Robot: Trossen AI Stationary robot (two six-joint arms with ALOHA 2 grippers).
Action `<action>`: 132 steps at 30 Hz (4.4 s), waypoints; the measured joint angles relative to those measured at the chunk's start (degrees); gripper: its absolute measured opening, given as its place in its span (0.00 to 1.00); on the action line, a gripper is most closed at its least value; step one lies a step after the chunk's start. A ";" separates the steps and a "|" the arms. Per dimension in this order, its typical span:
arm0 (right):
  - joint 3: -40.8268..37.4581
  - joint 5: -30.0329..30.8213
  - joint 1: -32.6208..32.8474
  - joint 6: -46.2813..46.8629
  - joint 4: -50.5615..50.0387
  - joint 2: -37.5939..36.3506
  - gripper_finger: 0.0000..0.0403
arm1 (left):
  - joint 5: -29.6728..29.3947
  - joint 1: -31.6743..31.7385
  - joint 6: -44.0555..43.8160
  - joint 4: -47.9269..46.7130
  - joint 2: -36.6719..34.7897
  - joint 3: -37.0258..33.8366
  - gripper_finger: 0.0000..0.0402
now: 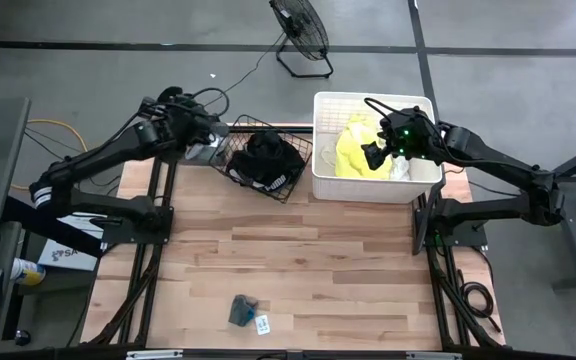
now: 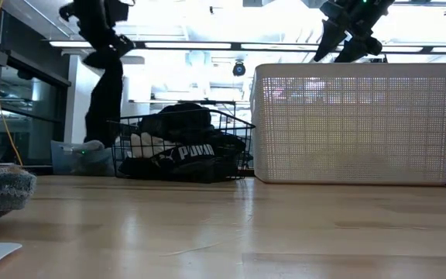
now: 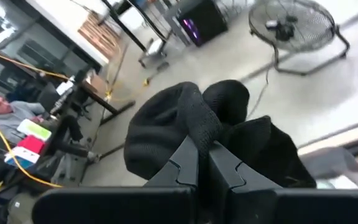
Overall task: Pick & Place Cloths
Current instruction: Put the black sock into the black bin
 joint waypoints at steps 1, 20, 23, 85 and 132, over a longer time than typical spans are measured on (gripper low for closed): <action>0.00 0.00 0.00 0.00 -0.02 0.00 0.76 | 0.98 0.74 -0.01 -0.11 0.67 0.00 0.00; 0.00 -0.22 0.00 0.59 -0.76 0.00 0.76 | 35.33 16.02 -6.83 -15.82 10.38 0.02 0.00; 0.00 -0.22 0.00 0.61 -0.78 0.00 0.76 | 40.80 16.95 -7.92 -20.04 11.60 -0.03 0.00; 0.00 -0.24 0.00 2.16 -1.05 0.00 0.76 | 61.44 30.87 -5.94 4.39 25.29 -7.61 0.01; 0.00 -0.24 0.00 1.51 -2.96 0.00 0.76 | 67.25 31.98 -14.45 5.82 24.86 -10.40 0.31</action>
